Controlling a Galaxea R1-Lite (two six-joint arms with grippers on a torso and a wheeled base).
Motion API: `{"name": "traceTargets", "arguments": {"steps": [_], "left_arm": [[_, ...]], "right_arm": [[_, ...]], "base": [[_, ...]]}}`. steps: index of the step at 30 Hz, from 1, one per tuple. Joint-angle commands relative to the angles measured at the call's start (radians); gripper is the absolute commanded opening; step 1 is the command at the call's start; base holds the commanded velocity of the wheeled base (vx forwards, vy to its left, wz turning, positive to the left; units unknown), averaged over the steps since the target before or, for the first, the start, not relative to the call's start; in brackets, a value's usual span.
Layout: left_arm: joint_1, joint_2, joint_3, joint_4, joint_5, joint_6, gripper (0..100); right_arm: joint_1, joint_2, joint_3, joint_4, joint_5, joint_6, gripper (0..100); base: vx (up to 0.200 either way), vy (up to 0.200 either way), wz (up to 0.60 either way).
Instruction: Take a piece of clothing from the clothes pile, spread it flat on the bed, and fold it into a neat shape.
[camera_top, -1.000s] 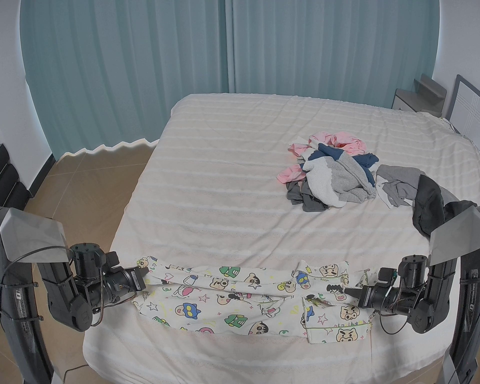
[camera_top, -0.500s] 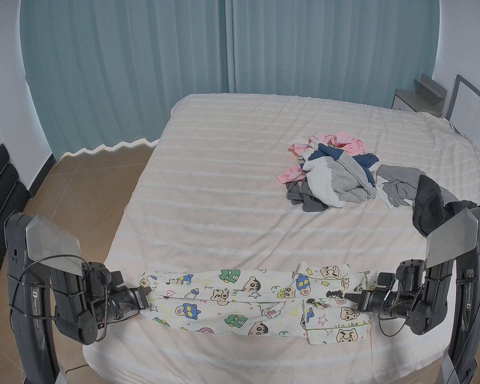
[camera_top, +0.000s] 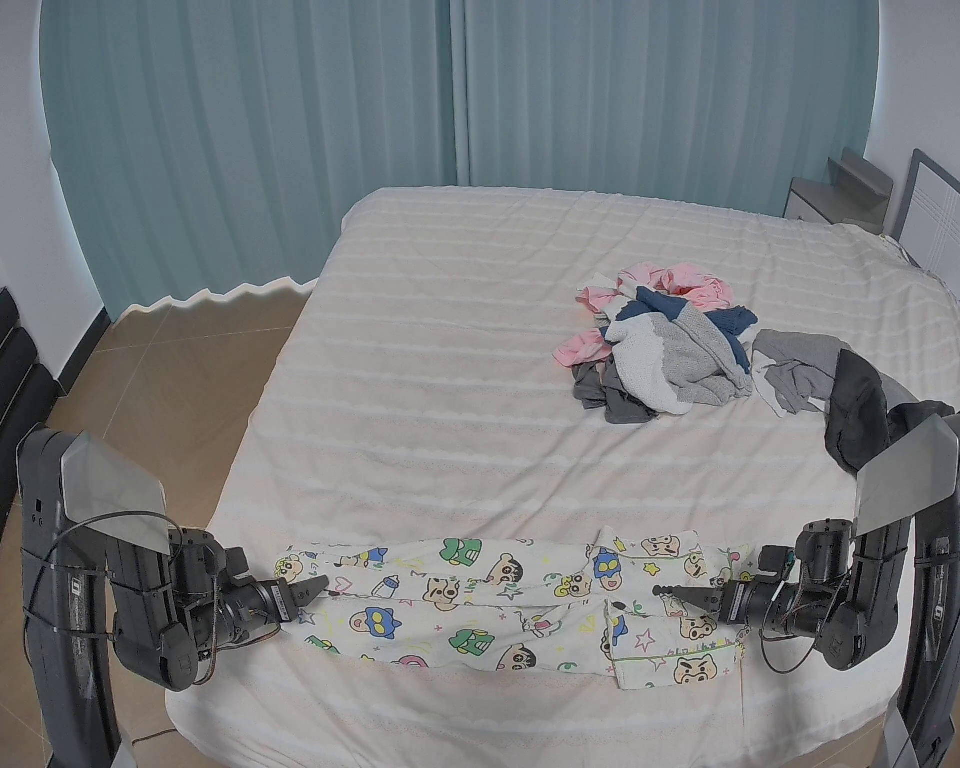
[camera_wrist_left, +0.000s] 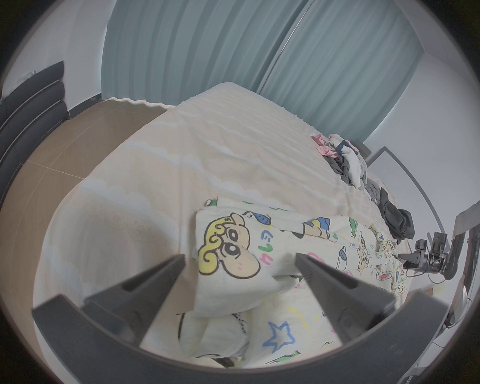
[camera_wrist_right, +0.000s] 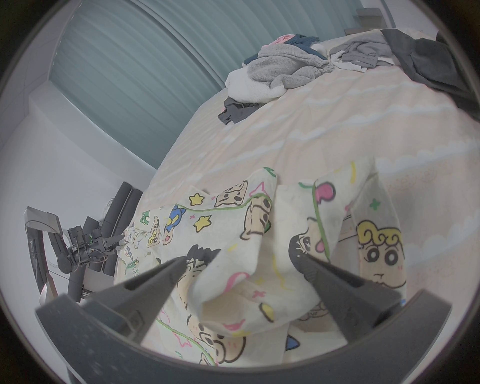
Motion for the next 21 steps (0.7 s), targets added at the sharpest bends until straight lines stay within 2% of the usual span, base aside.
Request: {"name": "traceTargets", "arguments": {"steps": [1, 4, 10, 13, 16, 18, 19, 21], "left_arm": [[0.017, -0.026, -0.002, -0.017, 0.002, -0.01, 100], [0.026, -0.046, -0.002, -0.017, 0.001, -0.027, 100], [0.083, -0.121, -0.007, -0.017, -0.001, -0.106, 100], [0.111, -0.147, -0.008, -0.017, 0.004, -0.166, 100], [0.128, -0.193, -0.007, -0.017, 0.004, -0.267, 100], [0.128, -0.193, -0.007, -0.017, 0.004, -0.267, 100], [0.128, -0.265, 0.006, -0.017, -0.004, -0.451, 100], [0.126, -0.274, 0.01, -0.017, -0.004, -0.474, 100]], "right_arm": [[-0.021, -0.035, 0.011, 0.001, -0.004, 0.002, 100], [-0.038, -0.05, 0.014, 0.001, -0.004, 0.002, 100], [-0.127, -0.111, 0.023, 0.001, -0.004, 0.002, 100], [-0.165, -0.143, 0.02, 0.001, -0.004, 0.005, 100], [-0.182, -0.18, 0.014, 0.001, -0.002, 0.013, 100], [-0.182, -0.18, 0.014, 0.001, -0.002, 0.013, 100], [-0.171, -0.217, 0.003, 0.002, -0.002, 0.036, 100], [-0.165, -0.219, -0.001, 0.002, -0.002, 0.041, 100]], "base": [[0.0, 0.0, 0.0], [0.0, 0.0, 0.0], [0.0, 0.0, 0.0], [0.0, 0.0, 0.0], [0.0, 0.0, 0.0], [0.0, 0.0, 0.0], [0.0, 0.0, 0.0], [0.0, 0.0, 0.0]]}}
